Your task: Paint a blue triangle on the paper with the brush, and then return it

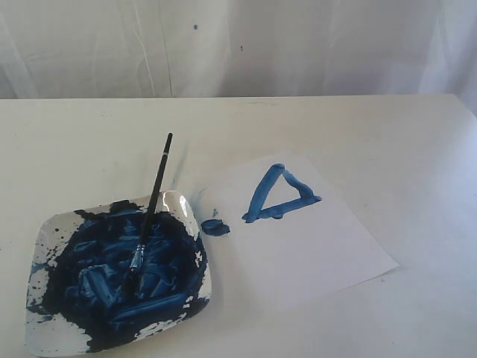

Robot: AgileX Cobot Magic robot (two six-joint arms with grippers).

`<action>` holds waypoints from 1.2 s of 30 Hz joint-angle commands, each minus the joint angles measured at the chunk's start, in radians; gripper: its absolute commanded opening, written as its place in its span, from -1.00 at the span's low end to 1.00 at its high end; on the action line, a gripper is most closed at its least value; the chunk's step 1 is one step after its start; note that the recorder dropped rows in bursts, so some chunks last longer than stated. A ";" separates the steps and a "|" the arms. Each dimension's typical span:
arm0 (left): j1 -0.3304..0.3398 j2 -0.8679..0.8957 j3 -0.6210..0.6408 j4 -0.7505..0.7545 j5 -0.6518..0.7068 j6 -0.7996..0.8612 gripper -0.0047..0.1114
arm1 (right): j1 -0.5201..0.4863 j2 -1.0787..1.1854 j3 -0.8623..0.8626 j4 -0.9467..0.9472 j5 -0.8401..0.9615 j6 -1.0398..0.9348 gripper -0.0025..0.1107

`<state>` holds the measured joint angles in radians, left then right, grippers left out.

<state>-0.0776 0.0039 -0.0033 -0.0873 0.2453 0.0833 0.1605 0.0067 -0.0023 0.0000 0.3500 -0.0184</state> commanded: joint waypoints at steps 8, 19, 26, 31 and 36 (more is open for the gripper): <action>-0.004 -0.004 0.003 -0.005 0.002 -0.001 -0.92 | -0.006 -0.007 0.002 0.000 -0.001 -0.004 -0.96; -0.004 -0.004 0.003 -0.005 -0.022 -0.001 -0.92 | -0.006 -0.007 0.002 0.000 -0.001 -0.004 -0.96; -0.004 -0.004 0.003 -0.005 -0.022 -0.001 -0.92 | -0.006 -0.007 0.002 0.000 -0.001 -0.004 -0.96; -0.004 -0.004 0.003 -0.005 -0.022 -0.001 -0.92 | -0.006 -0.007 0.002 0.000 -0.001 -0.004 -0.96; -0.004 -0.004 0.003 -0.005 -0.022 -0.001 -0.92 | -0.006 -0.007 0.002 0.000 -0.001 -0.004 -0.96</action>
